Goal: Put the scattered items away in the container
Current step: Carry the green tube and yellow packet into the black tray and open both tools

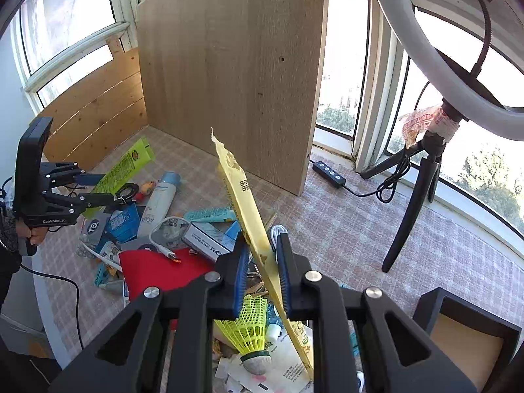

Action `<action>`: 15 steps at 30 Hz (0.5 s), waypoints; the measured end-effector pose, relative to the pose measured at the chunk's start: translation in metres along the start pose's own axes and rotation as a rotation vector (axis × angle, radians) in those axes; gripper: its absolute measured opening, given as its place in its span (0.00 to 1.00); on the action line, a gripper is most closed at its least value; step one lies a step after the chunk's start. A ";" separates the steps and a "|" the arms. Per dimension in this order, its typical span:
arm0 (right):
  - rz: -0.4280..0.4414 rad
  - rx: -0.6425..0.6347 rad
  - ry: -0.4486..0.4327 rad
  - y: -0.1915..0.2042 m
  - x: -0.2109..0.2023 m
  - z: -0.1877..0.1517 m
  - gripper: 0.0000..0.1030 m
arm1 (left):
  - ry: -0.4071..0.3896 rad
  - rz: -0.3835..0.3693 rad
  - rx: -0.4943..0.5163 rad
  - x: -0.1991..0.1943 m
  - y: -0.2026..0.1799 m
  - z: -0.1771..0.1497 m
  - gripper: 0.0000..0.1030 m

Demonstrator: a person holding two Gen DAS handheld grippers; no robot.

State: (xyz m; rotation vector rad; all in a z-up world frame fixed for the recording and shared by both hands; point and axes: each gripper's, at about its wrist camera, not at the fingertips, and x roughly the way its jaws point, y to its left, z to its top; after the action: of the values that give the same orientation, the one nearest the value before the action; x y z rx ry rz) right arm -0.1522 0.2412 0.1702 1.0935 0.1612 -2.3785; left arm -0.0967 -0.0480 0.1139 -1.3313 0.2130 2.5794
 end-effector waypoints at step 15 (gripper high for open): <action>-0.024 0.215 -0.133 -0.043 -0.085 -0.005 0.11 | -0.142 -0.070 0.013 -0.056 -0.065 0.026 0.39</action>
State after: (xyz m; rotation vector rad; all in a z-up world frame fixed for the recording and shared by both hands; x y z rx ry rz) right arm -0.1239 0.3142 0.2255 1.0273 -0.1324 -2.5252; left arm -0.0684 0.0135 0.1732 -1.1252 0.1553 2.5955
